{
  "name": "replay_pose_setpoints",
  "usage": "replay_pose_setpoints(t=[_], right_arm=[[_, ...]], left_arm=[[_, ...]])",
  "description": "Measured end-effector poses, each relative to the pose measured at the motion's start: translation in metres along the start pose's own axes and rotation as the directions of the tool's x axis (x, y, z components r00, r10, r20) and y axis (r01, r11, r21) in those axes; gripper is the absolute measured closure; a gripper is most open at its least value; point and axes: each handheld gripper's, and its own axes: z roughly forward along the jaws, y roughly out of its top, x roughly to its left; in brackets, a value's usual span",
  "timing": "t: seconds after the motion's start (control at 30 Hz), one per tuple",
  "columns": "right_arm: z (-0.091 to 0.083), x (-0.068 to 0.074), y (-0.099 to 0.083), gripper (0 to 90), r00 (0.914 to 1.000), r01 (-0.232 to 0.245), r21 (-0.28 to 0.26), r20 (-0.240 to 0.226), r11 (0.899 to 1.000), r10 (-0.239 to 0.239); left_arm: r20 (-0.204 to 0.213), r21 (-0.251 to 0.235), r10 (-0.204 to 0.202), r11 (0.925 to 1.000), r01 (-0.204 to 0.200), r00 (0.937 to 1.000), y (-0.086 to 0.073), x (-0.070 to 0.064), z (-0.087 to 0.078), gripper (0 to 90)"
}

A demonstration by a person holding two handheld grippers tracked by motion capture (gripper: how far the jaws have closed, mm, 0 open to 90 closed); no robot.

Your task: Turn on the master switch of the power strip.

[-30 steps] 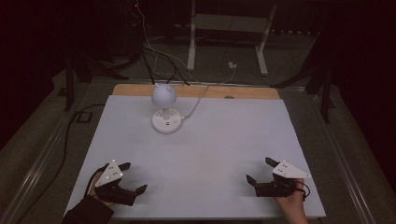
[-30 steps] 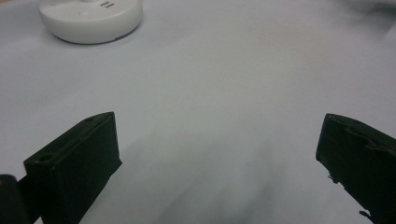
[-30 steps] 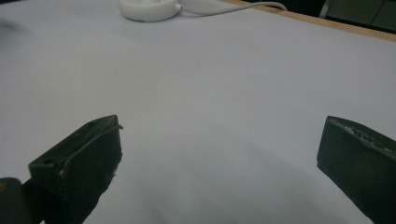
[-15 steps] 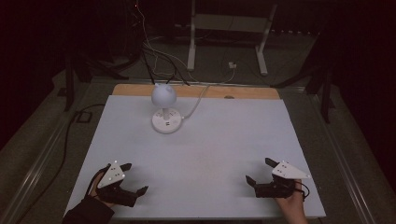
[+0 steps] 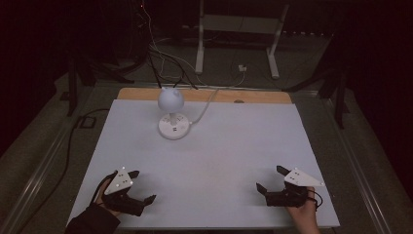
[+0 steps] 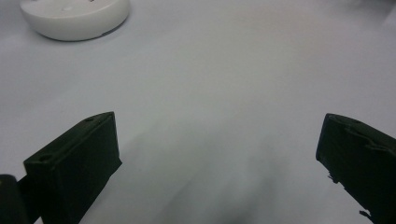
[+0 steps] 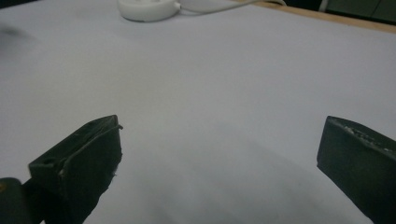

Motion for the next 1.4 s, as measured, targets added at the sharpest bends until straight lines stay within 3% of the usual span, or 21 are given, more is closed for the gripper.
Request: replay_pose_setpoints(t=[0.4,0.5,0.9,1.4], right_arm=[[-0.004,0.001,0.002,0.0,0.9999,-0.006,-0.021,0.008,1.000,0.006],[-0.005,0.001,0.003,0.0,1.0000,-0.004,-0.025,0.007,1.000,0.004],[-0.007,0.002,0.004,0.0,1.0000,-0.001,-0.039,0.005,0.999,0.001],[-0.007,0.002,0.004,0.0,1.0000,-0.002,-0.039,-0.001,0.999,0.002]], left_arm=[[0.033,-0.007,0.024,0.9997,-0.024,0.9991,0.016,-0.004,-0.003,0.0],[0.054,-0.011,0.010,0.9999,-0.010,0.9985,0.021,-0.001,-0.005,0.0],[0.043,-0.007,0.050,0.9988,-0.049,0.9978,0.043,0.003,-0.009,0.0],[0.034,-0.016,0.049,0.9987,-0.049,0.9982,0.076,0.010,0.000,0.0]])
